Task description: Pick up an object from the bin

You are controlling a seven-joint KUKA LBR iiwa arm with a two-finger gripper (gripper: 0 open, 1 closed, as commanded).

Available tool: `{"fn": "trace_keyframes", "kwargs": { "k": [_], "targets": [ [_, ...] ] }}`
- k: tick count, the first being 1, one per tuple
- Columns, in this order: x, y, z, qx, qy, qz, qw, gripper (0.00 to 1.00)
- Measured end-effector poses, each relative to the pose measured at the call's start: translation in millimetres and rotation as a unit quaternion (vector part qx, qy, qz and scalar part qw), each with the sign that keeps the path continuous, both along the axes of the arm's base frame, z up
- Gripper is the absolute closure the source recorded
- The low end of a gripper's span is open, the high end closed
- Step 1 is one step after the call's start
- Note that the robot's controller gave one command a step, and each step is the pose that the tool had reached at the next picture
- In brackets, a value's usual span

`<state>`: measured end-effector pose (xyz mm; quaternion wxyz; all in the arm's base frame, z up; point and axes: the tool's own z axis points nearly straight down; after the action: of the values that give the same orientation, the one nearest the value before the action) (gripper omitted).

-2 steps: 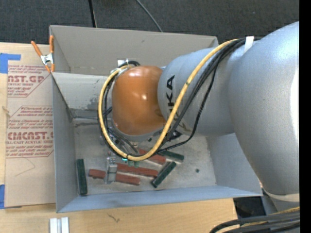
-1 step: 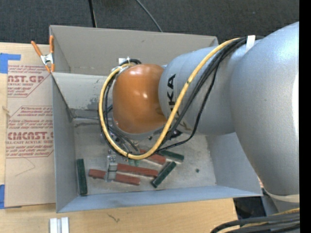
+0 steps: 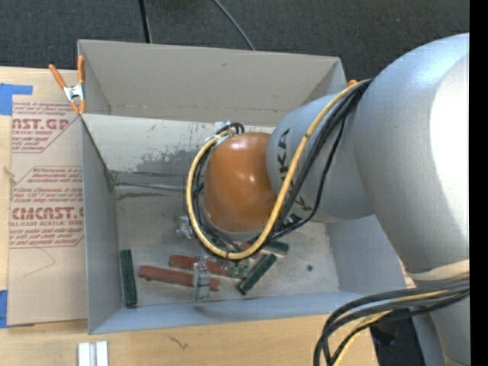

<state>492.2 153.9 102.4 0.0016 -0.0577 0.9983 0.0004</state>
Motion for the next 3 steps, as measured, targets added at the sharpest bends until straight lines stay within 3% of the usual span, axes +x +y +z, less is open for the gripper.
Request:
{"fn": "trace_keyframes", "kwargs": {
  "k": [1, 2, 3],
  "targets": [
    [-7.7, -11, -27, 0.0, 0.0001, -0.059, 0.9982, 0.0],
    [-9.2, -24, 1, -0.001, 0.0018, -0.064, 0.9979, 0.0],
    [-7.6, -10, -27, 0.0, 0.0014, -0.059, 0.9982, 0.0]
  ]
}}
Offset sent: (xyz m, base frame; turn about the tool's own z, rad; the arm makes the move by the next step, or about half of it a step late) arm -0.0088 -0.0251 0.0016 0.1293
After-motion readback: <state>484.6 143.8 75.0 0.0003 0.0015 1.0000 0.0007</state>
